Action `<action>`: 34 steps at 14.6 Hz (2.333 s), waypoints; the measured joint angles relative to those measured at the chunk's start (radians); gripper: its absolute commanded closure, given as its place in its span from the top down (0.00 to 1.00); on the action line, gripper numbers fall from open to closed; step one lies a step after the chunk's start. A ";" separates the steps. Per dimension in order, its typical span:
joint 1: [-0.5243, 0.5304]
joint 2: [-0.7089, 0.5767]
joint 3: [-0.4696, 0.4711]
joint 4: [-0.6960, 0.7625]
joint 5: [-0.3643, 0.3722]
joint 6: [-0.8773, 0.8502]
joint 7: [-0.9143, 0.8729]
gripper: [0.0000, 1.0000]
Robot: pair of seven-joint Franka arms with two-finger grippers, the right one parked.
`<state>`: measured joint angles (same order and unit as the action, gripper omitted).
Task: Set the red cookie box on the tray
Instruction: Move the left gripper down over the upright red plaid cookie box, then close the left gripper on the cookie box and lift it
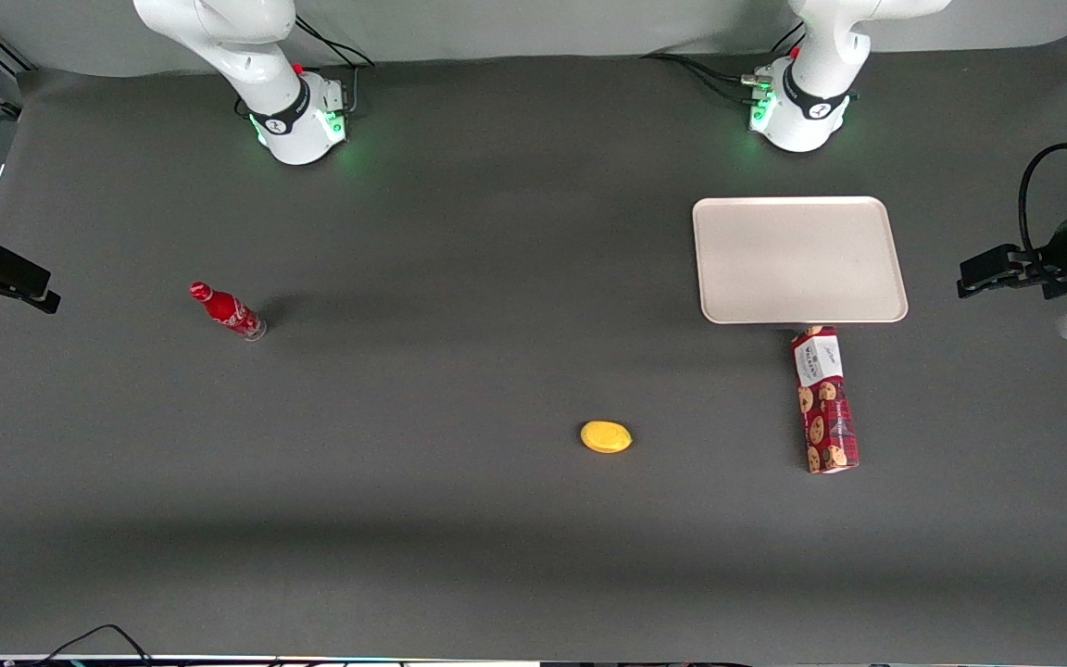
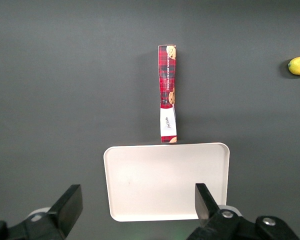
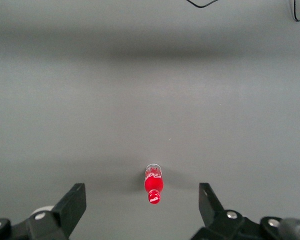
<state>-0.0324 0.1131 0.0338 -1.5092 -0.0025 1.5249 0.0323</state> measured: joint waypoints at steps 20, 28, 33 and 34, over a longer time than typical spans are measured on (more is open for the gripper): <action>0.003 0.408 -0.086 -0.069 0.014 0.437 -0.136 1.00; 0.004 0.429 -0.086 -0.311 0.016 0.726 -0.073 0.80; 0.005 0.437 -0.085 -0.361 0.018 0.786 -0.069 0.00; 0.005 0.437 -0.085 -0.361 0.018 0.786 -0.069 0.00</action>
<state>-0.0275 0.5506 -0.0513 -1.8701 0.0155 2.3106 -0.0371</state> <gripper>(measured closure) 0.467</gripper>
